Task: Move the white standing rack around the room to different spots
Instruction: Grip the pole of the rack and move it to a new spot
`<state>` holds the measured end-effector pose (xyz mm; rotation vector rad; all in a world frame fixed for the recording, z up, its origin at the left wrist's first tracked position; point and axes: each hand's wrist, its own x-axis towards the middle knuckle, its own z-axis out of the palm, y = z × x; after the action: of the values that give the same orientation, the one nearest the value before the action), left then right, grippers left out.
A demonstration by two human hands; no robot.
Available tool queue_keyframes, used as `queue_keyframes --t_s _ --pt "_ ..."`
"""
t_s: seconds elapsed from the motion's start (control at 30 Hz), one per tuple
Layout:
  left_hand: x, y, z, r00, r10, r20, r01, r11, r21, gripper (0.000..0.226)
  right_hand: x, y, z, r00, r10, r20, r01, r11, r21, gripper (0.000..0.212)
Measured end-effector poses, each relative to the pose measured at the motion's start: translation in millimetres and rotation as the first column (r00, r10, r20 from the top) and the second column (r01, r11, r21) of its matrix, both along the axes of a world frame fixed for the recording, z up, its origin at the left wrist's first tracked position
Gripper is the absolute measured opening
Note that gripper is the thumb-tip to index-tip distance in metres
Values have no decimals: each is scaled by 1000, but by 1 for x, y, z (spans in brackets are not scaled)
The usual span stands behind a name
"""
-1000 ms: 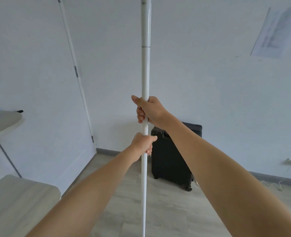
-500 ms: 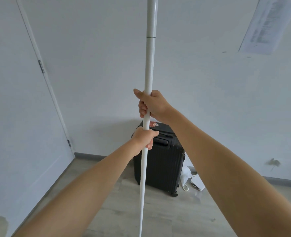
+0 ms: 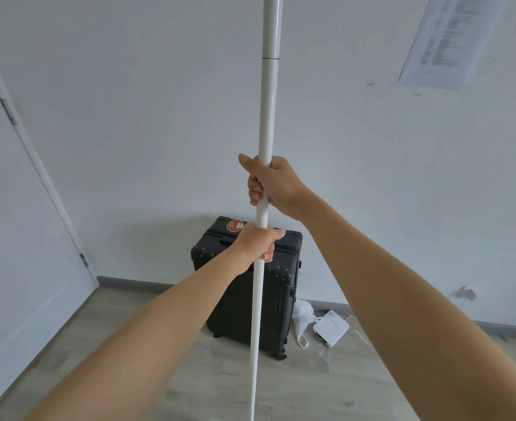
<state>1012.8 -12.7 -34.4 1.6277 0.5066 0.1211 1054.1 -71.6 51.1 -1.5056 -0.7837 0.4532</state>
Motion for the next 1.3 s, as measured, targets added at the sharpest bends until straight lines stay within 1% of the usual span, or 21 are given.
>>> queue_keyframes --t_s 0.13,0.23,0.27,0.37,0.47,0.53,0.7,0.83,0.93,1.07,1.17,1.3 --pt "13 -6 -8 998 -23 65 23 1000 3 39 13 -8 -6 998 38 -42 -37 999 27 45" --pt "11 -3 -18 994 7 110 -10 1000 22 44 11 -4 -18 992 90 -89 -94 995 -39 49" --pt "9 -1 -22 994 10 107 -12 1000 24 44 10 -1 -24 992 92 -89 -96 994 -45 50" --pt "2 2 -34 994 33 108 -35 999 11 45 7 9 -33 993 100 -62 -100 995 3 52" --pt "4 -4 -39 988 107 111 -107 994 -7 46 9 8 -34 979 196 -63 -199 979 -50 52" --pt "11 -12 -36 987 130 97 -130 991 -2 46 19 1 -36 975 211 -64 -216 973 -78 53" --pt "49 -48 -33 984 146 100 -147 989 -5 43 54 -33 -35 982 187 -12 -187 980 -67 54" --pt "98 -94 -25 987 128 93 -128 992 -3 44 104 -80 -33 991 133 14 -132 990 -54 54" --pt "132 -127 -21 993 79 93 -81 997 16 46 137 -115 -30 995 90 30 -89 995 -44 52" --pt "175 -169 -21 998 27 60 -29 999 36 39 179 -158 -31 998 46 33 -43 996 -72 50" --pt "208 -195 -23 999 -18 37 17 999 32 38 209 -184 -33 999 -26 20 27 996 -86 49" --pt "251 -227 -24 994 -107 39 104 993 60 39 247 -221 -34 995 -99 18 100 993 -58 49"
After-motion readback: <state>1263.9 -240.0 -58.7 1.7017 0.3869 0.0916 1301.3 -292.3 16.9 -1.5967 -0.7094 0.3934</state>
